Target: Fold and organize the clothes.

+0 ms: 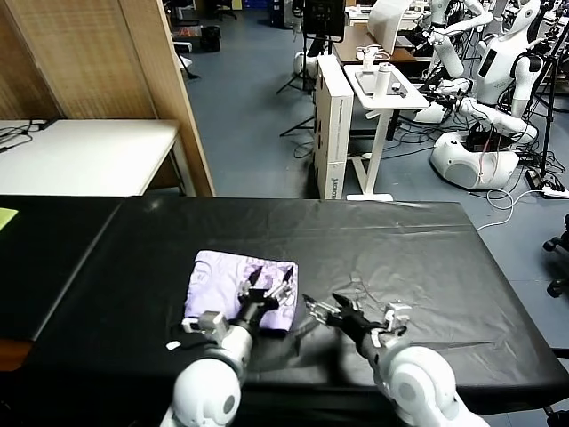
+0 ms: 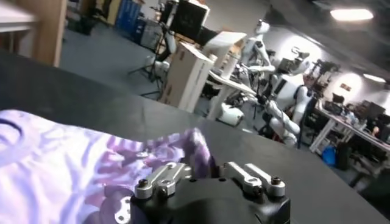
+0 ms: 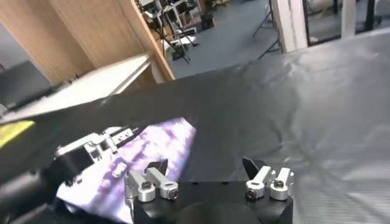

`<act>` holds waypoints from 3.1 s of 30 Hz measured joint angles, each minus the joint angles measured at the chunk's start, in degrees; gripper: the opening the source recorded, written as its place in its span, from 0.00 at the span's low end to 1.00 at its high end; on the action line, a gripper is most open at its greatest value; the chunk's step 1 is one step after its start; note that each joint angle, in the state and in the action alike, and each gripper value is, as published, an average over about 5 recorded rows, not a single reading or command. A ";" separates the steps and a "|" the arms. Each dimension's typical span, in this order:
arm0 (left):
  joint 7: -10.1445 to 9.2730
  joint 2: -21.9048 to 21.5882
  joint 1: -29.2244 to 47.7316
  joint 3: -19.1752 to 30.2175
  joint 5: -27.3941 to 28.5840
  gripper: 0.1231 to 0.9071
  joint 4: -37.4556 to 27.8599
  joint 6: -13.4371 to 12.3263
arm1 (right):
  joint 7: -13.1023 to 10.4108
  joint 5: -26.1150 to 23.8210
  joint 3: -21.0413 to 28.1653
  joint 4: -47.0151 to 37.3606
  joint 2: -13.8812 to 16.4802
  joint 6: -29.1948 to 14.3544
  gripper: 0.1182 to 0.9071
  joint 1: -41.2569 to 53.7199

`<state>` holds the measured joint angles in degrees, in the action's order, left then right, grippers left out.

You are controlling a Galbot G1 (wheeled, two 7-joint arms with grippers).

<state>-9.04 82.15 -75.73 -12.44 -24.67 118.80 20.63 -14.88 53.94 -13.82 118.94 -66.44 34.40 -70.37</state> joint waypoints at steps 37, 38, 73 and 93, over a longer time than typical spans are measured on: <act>-0.63 -5.37 -2.86 -10.02 -1.23 1.00 0.69 -4.60 | 0.60 -4.74 1.27 -4.66 5.56 1.83 0.08 4.63; -0.82 -5.47 -2.81 -9.94 -1.25 1.00 0.44 -5.25 | 1.43 -5.47 0.99 -4.29 5.90 1.23 0.15 4.38; -8.30 -20.82 -23.33 -16.88 -7.35 1.00 8.50 -15.05 | 4.82 -39.30 -17.25 10.95 3.46 -35.52 1.00 -33.04; -7.24 -22.09 -34.87 -17.17 -5.12 1.00 11.55 -14.30 | 0.58 -36.29 -20.66 17.47 0.49 -27.05 1.00 -46.44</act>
<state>-16.28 60.06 -110.60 -29.62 -29.78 130.36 6.33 -14.31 17.65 -34.47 136.42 -65.95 7.35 -116.81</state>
